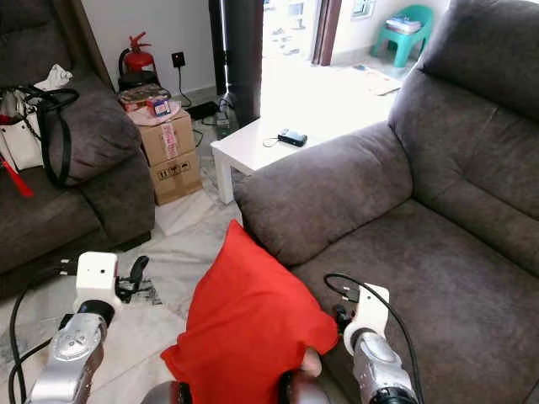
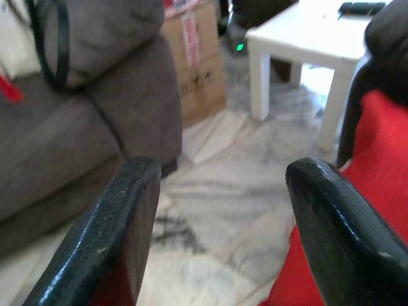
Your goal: Move the pillow to the sofa from floor
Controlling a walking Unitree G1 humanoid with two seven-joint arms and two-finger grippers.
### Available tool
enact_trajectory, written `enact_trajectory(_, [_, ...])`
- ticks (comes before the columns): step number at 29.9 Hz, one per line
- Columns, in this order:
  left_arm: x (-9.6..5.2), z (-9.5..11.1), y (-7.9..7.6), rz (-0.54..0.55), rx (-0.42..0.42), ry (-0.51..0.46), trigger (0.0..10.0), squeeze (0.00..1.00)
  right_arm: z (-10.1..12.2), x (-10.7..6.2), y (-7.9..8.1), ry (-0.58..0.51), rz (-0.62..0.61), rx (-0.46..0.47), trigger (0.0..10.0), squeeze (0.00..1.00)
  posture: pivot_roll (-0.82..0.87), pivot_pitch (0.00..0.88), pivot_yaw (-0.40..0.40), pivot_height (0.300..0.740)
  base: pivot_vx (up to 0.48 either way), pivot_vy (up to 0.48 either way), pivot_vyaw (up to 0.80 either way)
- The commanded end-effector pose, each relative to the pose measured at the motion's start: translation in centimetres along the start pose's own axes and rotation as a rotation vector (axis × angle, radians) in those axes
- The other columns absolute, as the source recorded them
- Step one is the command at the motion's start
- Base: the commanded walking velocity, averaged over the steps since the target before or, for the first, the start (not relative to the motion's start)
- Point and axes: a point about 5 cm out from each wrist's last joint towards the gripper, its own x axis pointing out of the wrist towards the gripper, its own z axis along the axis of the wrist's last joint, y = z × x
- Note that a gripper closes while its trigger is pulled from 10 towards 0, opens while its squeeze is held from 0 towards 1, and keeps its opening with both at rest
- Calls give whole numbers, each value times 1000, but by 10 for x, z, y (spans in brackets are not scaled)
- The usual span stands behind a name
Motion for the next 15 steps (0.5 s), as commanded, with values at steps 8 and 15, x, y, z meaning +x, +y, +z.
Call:
enact_trajectory(8, [-23, -57, 6, 44, -9, 236, 10000, 0, -1, 2, 2, 8, -1, 69, 10000, 0, 40, 54, -16, 638, 0, 0, 0])
enact_trajectory(15, [-20, -70, 10, 99, -51, 296, 10000, 0, 13, 6, 3, -9, -7, 219, 10000, 1000, 40, 58, -23, 638, 0, 0, 0])
